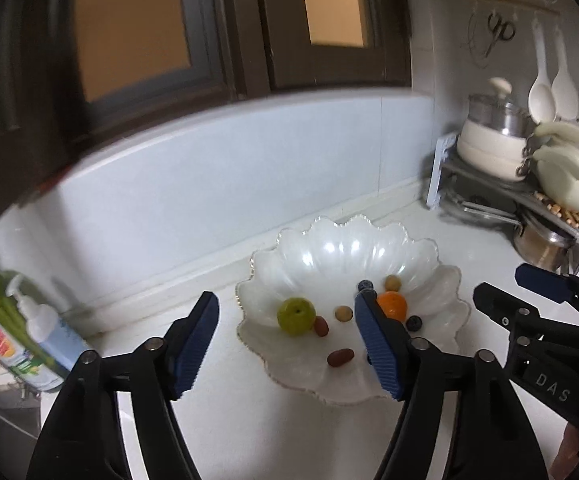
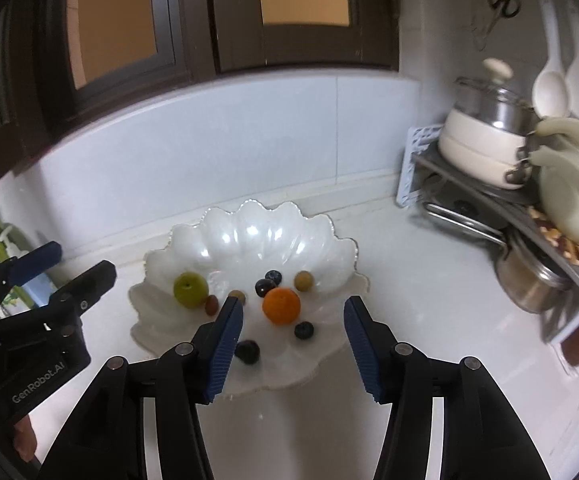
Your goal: Organize fruits
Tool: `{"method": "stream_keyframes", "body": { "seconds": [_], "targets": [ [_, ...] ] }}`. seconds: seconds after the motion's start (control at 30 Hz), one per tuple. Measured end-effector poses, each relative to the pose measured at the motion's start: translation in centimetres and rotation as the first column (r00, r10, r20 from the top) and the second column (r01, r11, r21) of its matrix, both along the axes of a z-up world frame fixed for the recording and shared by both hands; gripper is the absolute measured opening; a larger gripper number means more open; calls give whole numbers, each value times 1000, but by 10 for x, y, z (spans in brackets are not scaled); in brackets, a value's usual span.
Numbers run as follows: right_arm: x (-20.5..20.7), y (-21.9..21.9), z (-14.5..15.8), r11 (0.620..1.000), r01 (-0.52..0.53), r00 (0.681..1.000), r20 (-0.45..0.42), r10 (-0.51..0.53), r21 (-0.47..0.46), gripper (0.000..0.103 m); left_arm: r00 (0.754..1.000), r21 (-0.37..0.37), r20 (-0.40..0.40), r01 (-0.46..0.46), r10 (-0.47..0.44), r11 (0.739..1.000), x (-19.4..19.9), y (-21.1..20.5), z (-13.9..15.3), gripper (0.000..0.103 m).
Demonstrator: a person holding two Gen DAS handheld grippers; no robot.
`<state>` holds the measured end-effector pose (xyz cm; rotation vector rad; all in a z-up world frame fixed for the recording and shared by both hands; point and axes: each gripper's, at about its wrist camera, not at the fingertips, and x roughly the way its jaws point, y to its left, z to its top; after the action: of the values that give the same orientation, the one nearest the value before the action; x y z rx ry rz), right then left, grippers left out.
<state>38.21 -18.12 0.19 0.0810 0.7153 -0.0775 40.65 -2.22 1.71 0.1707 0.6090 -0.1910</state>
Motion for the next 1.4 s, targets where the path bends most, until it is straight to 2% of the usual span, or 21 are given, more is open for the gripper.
{"method": "stream_keyframes", "body": {
  "seconds": [0.17,0.77,0.87,1.0,1.27,1.4],
  "targets": [
    [-45,-1,14,1000,17,998,56,-16,-6,63,999,-38,43,-12,14,999,-48,8,14,79],
    [-240,-11,46,999,-29,982,188,34,-31,63,982,-54,184,-43,52,998,-253,12,41,89],
    [-271,-13,50,999,-30,978,206,37,-35,63,977,-55,206,-46,57,997,-281,11,44,93],
    [-306,-13,52,999,-20,973,229,31,-49,72,971,-61,230,-54,67,997,-318,14,46,94],
    [-364,-12,54,999,-15,967,252,27,-47,73,962,-82,266,-39,59,996,-376,15,50,99],
    [-388,-11,56,998,4,963,269,12,-57,77,954,-82,291,-48,70,995,-397,18,53,102]
  ]
}}
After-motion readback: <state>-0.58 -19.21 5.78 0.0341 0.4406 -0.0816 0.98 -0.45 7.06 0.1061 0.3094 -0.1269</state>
